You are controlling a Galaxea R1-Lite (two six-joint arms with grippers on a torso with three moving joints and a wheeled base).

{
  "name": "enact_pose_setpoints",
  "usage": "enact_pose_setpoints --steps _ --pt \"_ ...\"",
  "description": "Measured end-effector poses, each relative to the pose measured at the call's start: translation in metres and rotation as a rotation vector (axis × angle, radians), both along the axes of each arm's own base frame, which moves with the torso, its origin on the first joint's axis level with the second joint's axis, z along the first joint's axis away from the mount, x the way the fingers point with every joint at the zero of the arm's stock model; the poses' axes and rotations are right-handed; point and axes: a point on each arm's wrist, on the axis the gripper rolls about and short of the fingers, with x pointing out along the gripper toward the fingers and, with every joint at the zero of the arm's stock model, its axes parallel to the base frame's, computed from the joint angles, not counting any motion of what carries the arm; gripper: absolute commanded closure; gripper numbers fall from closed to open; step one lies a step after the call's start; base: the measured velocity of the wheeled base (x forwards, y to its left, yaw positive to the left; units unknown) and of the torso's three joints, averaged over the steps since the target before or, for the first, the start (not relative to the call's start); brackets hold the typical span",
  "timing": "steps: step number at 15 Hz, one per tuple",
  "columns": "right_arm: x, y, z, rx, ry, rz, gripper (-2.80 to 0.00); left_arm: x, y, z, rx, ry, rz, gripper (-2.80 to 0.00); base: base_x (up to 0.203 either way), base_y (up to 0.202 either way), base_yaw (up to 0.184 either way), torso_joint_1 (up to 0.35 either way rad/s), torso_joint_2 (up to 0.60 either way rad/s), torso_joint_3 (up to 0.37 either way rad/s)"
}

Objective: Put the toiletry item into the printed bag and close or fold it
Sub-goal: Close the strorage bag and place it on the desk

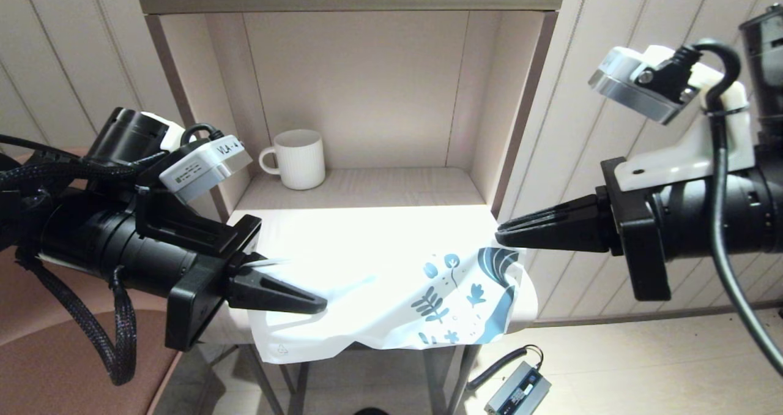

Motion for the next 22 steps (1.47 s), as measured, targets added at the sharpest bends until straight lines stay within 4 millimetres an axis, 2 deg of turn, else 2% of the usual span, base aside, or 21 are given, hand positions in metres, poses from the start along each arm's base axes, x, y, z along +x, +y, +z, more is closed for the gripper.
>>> enact_pose_setpoints --steps 12,13,22 --pt "0.002 0.004 -0.004 -0.001 0.001 0.024 0.0 -0.001 0.0 -0.002 -0.007 0.0 -0.005 0.0 0.0 0.0 0.0 0.0 0.0 0.0" --pt "0.002 0.004 -0.004 -0.004 0.0 0.025 -2.8 -0.001 0.0 -0.002 -0.007 0.0 -0.005 0.0 0.0 0.0 0.0 0.0 0.0 0.0" --pt "0.003 0.003 0.003 0.038 -0.043 0.013 -2.8 0.002 -0.001 -0.01 -0.001 0.035 -0.01 0.0 0.0 0.0 0.0 0.0 0.0 0.0"
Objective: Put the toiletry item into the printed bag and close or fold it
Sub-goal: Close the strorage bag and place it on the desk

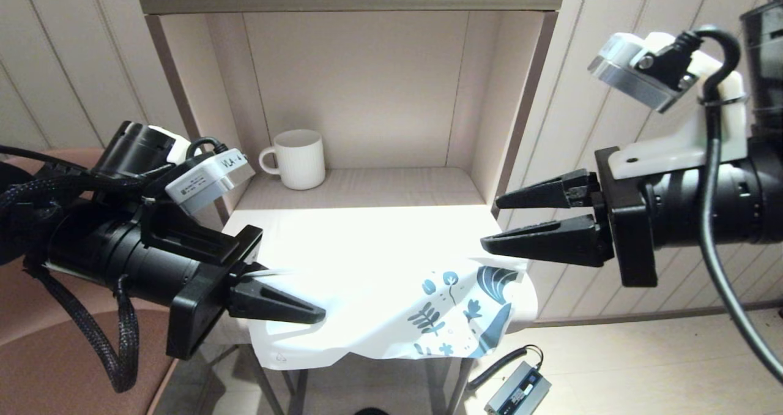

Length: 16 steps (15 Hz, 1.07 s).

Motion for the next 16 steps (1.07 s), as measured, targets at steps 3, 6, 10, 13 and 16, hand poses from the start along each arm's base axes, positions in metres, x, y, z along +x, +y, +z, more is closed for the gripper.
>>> enact_pose_setpoints --steps 3,6,10,13,16 --pt "-0.005 -0.015 0.009 0.023 -0.034 -0.047 -2.8 0.018 -0.003 0.003 -0.002 0.01 0.024 0.0 0.0 0.0 0.0 0.0 0.0 0.0" --pt "-0.015 -0.035 0.014 0.038 -0.063 -0.113 -2.8 0.046 -0.003 0.012 -0.012 0.046 0.085 0.0 0.0 0.0 0.0 0.0 0.0 0.0" --pt "-0.023 -0.056 0.003 0.041 -0.04 -0.184 0.0 0.083 -0.009 0.014 -0.019 0.089 0.134 0.0 0.0 0.0 0.0 0.0 0.0 0.0" --pt "-0.028 -0.063 -0.008 0.053 -0.025 -0.188 0.0 0.105 -0.014 0.007 -0.016 0.13 0.154 0.0 0.0 0.0 0.0 0.0 0.0 0.0" --pt "-0.032 -0.066 -0.016 0.051 -0.004 -0.18 0.0 0.116 -0.017 0.003 -0.015 0.139 0.161 0.0 0.0 0.0 0.0 0.0 0.0 0.0"
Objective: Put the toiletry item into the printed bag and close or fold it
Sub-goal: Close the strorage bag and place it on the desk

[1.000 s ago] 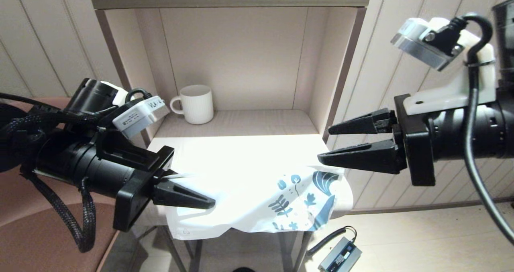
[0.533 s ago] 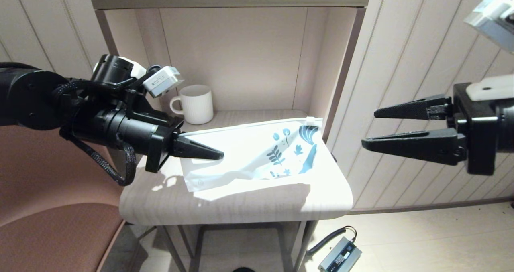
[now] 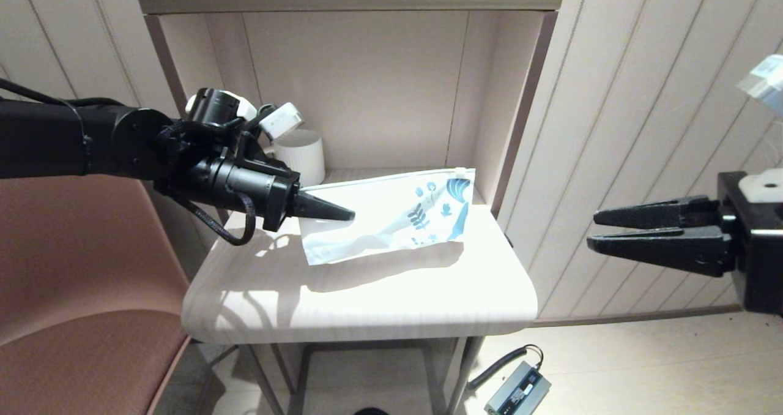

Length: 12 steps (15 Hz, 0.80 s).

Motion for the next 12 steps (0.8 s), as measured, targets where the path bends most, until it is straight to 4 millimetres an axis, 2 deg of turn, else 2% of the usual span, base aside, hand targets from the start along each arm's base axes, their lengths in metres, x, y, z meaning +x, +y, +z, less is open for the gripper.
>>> enact_pose_setpoints --steps 3,4,9,12 --pt "0.0 0.0 -0.006 0.0 -0.002 -0.001 0.0 0.007 -0.001 0.0 -0.004 0.03 0.015 0.0 0.0 0.0 0.0 0.0 0.0 0.0" --pt "0.0 0.0 -0.007 0.001 -0.005 -0.001 0.0 0.009 -0.002 0.0 -0.005 0.031 0.017 -2.8 0.0 0.0 0.0 0.0 0.0 0.0" --pt "-0.003 -0.001 -0.012 -0.002 0.008 0.005 0.0 0.013 -0.003 0.005 -0.011 0.034 0.028 -2.8 0.0 0.0 0.0 0.0 0.0 0.0" --pt "-0.003 -0.001 -0.015 -0.001 0.019 0.019 0.0 0.017 0.006 0.008 -0.014 0.024 0.054 -2.8 0.0 0.0 0.0 0.0 0.0 0.0"
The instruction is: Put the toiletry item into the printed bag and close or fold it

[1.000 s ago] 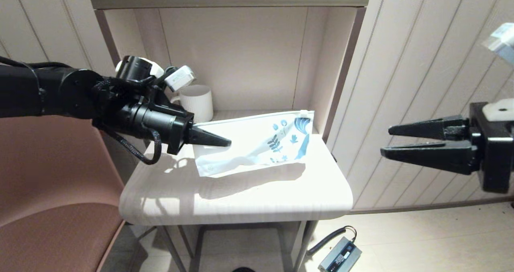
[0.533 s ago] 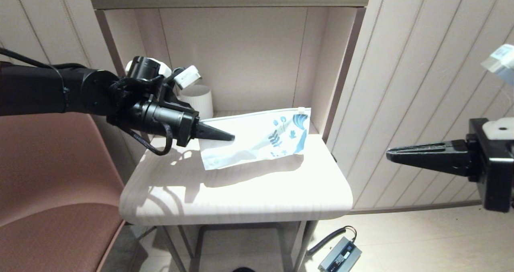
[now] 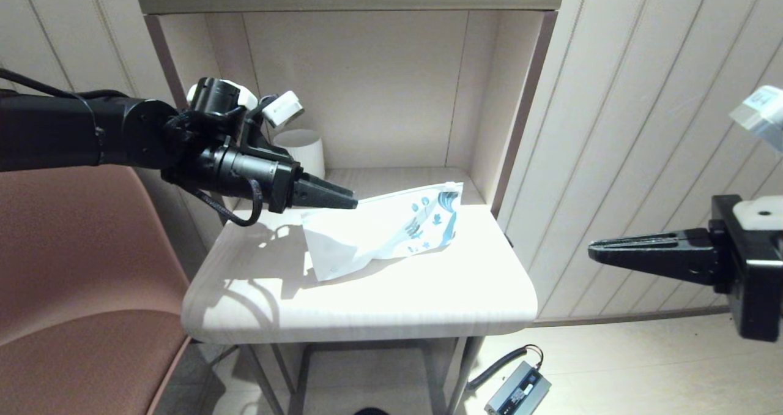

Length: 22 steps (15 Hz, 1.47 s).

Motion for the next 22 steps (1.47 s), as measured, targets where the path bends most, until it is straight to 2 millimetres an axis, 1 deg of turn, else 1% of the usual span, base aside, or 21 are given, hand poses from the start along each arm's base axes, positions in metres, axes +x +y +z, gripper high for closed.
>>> enact_pose_setpoints --steps 2,4,5,7,8,10,12,13,14,15,17,19,20,22 --pt "0.001 0.0 -0.003 0.004 -0.007 0.003 0.0 0.007 0.017 0.012 -0.013 -0.027 0.052 -2.8 0.0 0.0 0.0 0.0 0.0 0.0" --pt "0.003 0.001 -0.005 0.01 -0.019 0.004 0.0 0.013 0.037 0.03 -0.034 -0.05 0.119 -2.8 0.0 0.0 0.0 0.0 0.0 0.0" --pt "0.003 0.001 -0.006 0.011 -0.019 0.005 0.0 0.013 0.046 0.039 -0.044 -0.065 0.146 -2.8 0.0 0.0 0.0 0.0 0.0 0.0" --pt "0.003 0.001 -0.007 0.011 -0.018 0.006 0.0 0.006 0.059 0.055 -0.056 -0.093 0.176 -2.8 0.0 0.0 0.0 0.0 0.0 0.0" --pt "0.003 0.001 -0.007 0.011 -0.016 0.005 0.0 -0.001 0.063 0.058 -0.058 -0.096 0.183 0.0 0.0 0.0 0.0 0.0 0.0 0.0" --pt "0.002 0.001 -0.008 0.014 -0.017 0.004 0.0 -0.022 0.068 0.053 -0.049 -0.054 0.186 0.0 0.0 0.0 0.0 0.0 0.0 0.0" --pt "-0.002 0.0 -0.009 0.02 -0.015 0.005 0.0 -0.06 0.073 0.038 -0.034 0.0 0.177 0.0 0.0 0.0 0.0 0.0 0.0 0.0" --pt "-0.004 -0.001 -0.01 0.022 -0.013 0.002 0.0 -0.083 0.076 0.032 -0.024 0.016 0.174 0.0 0.0 0.0 0.0 0.0 0.0 0.0" --pt "-0.008 -0.002 -0.009 0.031 -0.013 -0.007 0.0 -0.109 0.079 0.029 -0.016 0.012 0.178 0.0 0.0 0.0 0.0 0.0 0.0 0.0" --pt "-0.014 -0.005 -0.008 0.05 -0.006 -0.035 0.0 -0.137 0.083 0.031 -0.005 -0.006 0.199 0.0 0.0 0.0 0.0 0.0 0.0 0.0" --pt "-0.028 -0.018 -0.006 0.087 -0.007 -0.171 0.0 -0.188 0.095 0.039 0.033 -0.067 0.331 0.0 0.0 0.0 0.0 0.0 0.0 0.0" --pt "-0.047 -0.031 -0.021 0.069 -0.016 -0.363 0.0 -0.235 0.107 0.043 0.081 -0.127 0.551 0.0 0.0 0.0 0.0 0.0 0.0 0.0" --pt "-0.06 -0.038 -0.035 0.045 -0.021 -0.458 0.0 -0.257 0.111 0.039 0.106 -0.156 0.669 0.0 0.0 0.0 0.0 0.0 0.0 0.0" --pt "-0.089 -0.049 -0.068 -0.001 -0.032 -0.625 0.0 -0.295 0.116 0.016 0.139 -0.204 0.834 0.0 0.0 0.0 0.0 0.0 0.0 0.0"
